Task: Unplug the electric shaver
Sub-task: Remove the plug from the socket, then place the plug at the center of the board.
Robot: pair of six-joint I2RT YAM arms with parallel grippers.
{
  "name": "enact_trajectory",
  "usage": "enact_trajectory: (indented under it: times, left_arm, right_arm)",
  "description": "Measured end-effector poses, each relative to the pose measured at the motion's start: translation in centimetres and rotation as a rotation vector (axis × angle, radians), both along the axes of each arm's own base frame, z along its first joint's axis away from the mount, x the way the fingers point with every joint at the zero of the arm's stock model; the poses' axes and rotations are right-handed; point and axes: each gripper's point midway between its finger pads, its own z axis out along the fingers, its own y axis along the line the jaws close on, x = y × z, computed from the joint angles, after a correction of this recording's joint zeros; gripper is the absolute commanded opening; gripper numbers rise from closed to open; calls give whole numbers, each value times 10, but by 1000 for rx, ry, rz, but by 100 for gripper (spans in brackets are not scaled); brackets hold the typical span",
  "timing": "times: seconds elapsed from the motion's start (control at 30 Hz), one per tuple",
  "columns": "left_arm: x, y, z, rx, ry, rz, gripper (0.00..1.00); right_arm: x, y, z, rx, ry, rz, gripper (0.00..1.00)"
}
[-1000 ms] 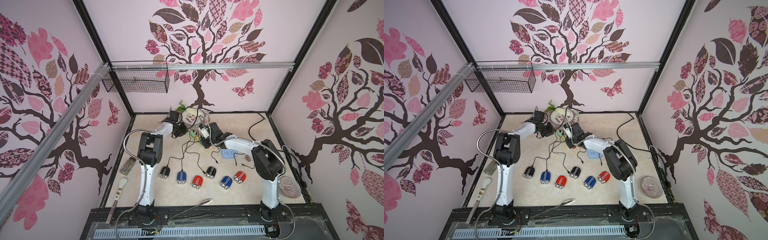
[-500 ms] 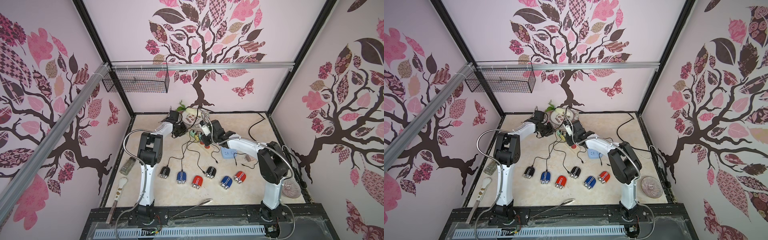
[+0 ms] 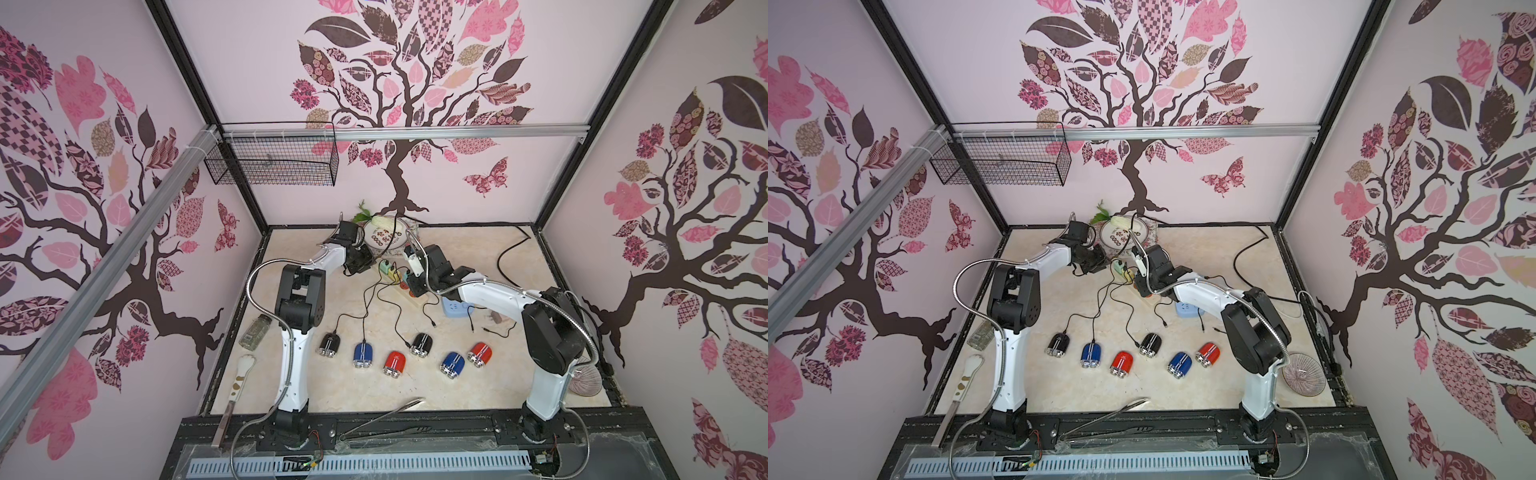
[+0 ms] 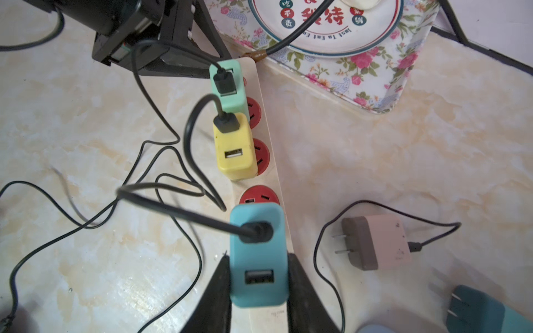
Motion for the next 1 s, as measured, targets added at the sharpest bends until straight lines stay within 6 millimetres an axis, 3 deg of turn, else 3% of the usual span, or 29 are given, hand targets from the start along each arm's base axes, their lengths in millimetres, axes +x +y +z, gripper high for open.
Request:
enact_trajectory:
  times: [0.27,0.5,0.83,1.0]
  left_arm:
    - [-1,3,1,20,5,1,33]
    - [-1,10,2,46,12,5,35]
    - [0,29,2,94,20,26,46]
    - [2,39,23,124,-19,48,48]
  right_arm:
    - [-37,-8,9,48,45,-15,29]
    - [-72,-17,-7,108,149,-20,29]
    - [-99,-1,-18,274,296,-7,28]
    - [-113,5,-25,346,373,4,28]
